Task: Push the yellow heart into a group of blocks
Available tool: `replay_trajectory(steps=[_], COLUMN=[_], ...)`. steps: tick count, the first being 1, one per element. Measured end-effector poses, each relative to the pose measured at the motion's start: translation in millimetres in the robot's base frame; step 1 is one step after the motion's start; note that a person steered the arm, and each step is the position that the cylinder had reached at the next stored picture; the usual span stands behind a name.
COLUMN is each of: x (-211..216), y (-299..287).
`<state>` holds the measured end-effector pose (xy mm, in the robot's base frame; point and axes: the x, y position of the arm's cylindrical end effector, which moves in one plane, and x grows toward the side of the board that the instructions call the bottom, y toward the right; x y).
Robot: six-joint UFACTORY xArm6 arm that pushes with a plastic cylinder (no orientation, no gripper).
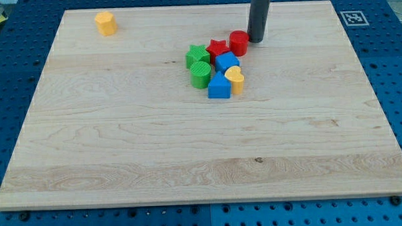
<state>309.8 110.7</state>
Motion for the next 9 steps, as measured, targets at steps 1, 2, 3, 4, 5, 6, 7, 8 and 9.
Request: replay_trajectory(steps=[1, 2, 3, 4, 5, 6, 7, 8, 9], x=[1.1, 23.8, 78.9, 129.6, 172.7, 170.9, 159.3, 137.3, 129.6], y=[49.2, 74.7, 97.1, 93.6, 70.9, 40.0, 3.3, -6.7, -27.0])
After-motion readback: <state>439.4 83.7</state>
